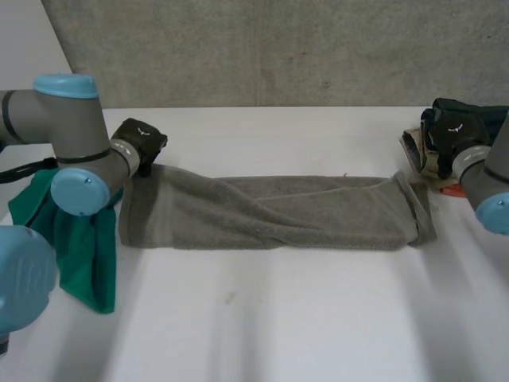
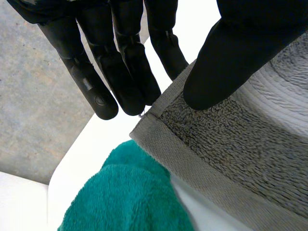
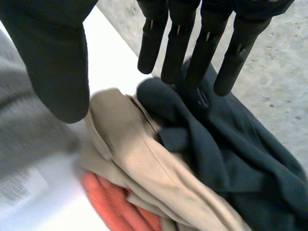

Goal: Fold the laundry.

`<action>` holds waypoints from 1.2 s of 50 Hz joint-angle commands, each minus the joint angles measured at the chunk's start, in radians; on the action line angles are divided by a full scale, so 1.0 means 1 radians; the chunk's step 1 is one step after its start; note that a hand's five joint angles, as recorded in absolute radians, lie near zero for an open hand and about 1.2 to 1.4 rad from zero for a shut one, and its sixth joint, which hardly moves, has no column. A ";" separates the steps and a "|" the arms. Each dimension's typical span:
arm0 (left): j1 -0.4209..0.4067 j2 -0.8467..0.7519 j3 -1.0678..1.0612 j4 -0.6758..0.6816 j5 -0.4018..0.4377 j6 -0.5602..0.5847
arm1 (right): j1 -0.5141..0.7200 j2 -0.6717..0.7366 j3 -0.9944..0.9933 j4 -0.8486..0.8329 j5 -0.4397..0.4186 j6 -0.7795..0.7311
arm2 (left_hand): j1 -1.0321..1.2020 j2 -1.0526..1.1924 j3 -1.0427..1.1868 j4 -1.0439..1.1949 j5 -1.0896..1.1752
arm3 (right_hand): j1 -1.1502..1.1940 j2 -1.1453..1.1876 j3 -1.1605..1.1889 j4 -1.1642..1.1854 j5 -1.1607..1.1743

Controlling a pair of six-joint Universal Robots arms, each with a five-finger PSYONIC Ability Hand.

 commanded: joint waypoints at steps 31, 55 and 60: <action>0.045 0.102 -0.072 0.090 0.046 -0.011 | 0.016 0.298 -0.620 0.268 -0.089 0.355 | 0.266 0.203 0.208 0.199 0.219 | 0.789 0.790 0.792 0.797 0.813; 0.013 0.387 -0.366 0.113 0.062 -0.048 | 0.036 0.150 -0.382 0.398 -0.217 0.357 | 0.266 0.203 0.208 0.199 0.219 | -0.083 -0.082 -0.080 -0.076 -0.059; 0.016 0.534 -0.541 0.171 0.086 -0.036 | 0.058 0.173 -0.417 0.415 -0.262 0.360 | 0.266 0.203 0.208 0.199 0.219 | -0.077 -0.076 -0.074 -0.070 -0.054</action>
